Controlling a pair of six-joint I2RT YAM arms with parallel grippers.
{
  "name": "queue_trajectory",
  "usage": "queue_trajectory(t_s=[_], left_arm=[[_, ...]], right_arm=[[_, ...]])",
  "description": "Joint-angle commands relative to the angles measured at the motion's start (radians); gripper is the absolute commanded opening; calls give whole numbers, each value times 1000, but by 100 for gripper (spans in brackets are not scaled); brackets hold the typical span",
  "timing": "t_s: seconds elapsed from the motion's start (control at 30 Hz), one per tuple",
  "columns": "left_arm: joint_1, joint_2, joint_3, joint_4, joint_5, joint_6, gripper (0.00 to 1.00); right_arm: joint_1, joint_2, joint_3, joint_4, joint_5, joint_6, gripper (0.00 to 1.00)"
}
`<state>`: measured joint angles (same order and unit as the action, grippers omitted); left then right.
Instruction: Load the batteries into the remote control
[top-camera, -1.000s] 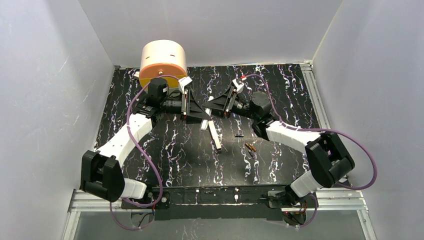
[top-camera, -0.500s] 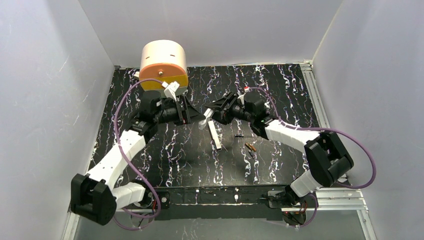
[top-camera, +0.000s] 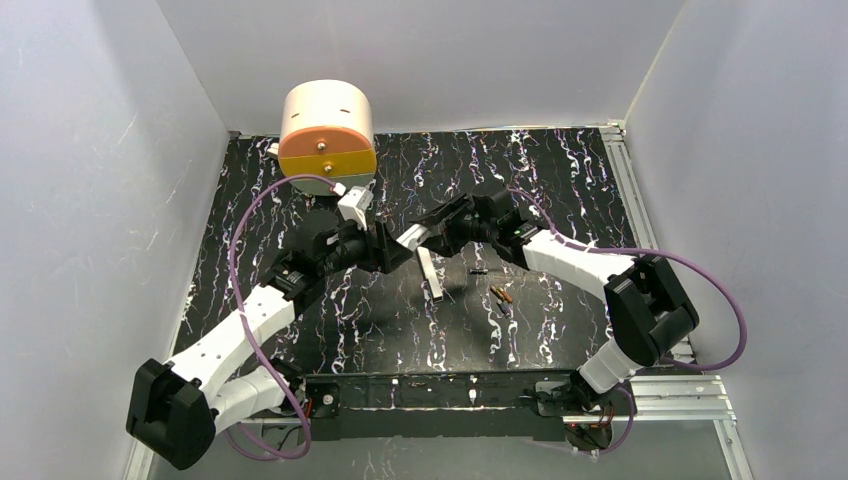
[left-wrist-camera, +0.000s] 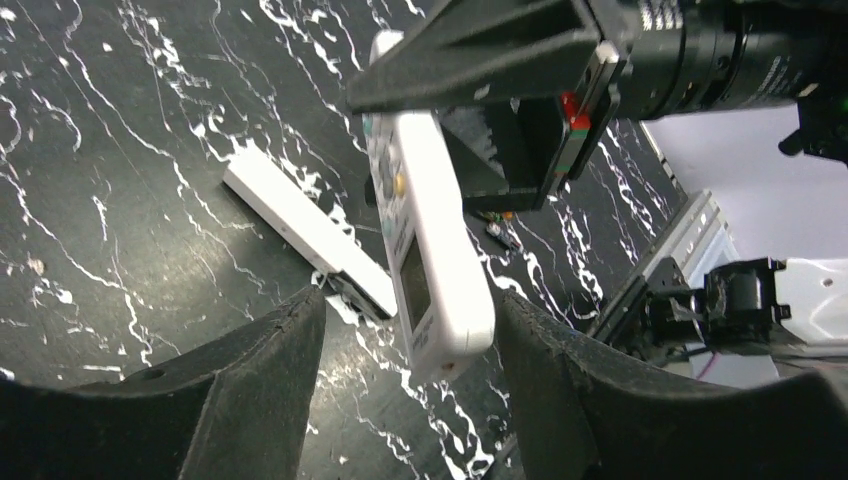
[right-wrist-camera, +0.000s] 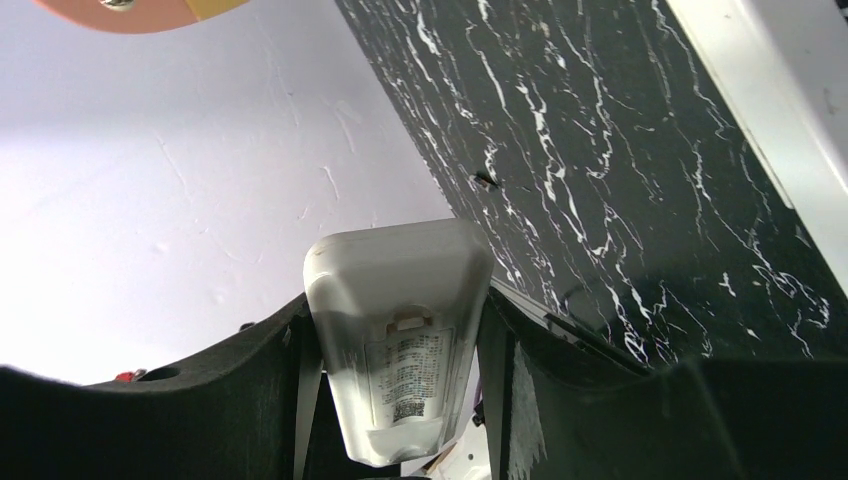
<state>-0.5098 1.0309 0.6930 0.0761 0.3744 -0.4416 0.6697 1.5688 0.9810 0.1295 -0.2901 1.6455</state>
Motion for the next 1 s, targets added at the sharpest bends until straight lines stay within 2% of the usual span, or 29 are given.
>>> queue_trajectory(t_s=[0.0, 0.17, 0.4, 0.43, 0.5, 0.57, 0.67, 0.8, 0.9, 0.97], left_arm=[[-15, -27, -24, 105, -56, 12, 60], [-24, -16, -58, 175, -40, -29, 51], [-24, -23, -78, 201, -18, -58, 23], [-24, -22, -77, 203, -17, -58, 15], [-24, -10, -68, 202, -16, -66, 0], [-23, 27, -34, 186, 10, -97, 0], [-18, 112, 45, 134, 45, -152, 0], [36, 236, 151, 63, 141, -218, 0], [85, 332, 230, 19, 241, -237, 0], [96, 407, 313, -74, 282, -210, 0]], right_arm=[[13, 5, 53, -51, -1, 37, 32], [18, 9, 51, -47, -15, 63, 32], [21, 14, 30, -10, -36, 90, 33], [21, 15, 25, 1, -39, 95, 35], [20, 17, 19, 24, -59, 85, 49], [10, 6, 4, 27, -68, 42, 63], [-21, -33, -36, 24, -60, -91, 76], [-114, -102, -89, -34, -73, -319, 83], [-206, -172, -150, -13, -134, -442, 84], [-252, -220, -163, -61, -140, -541, 84]])
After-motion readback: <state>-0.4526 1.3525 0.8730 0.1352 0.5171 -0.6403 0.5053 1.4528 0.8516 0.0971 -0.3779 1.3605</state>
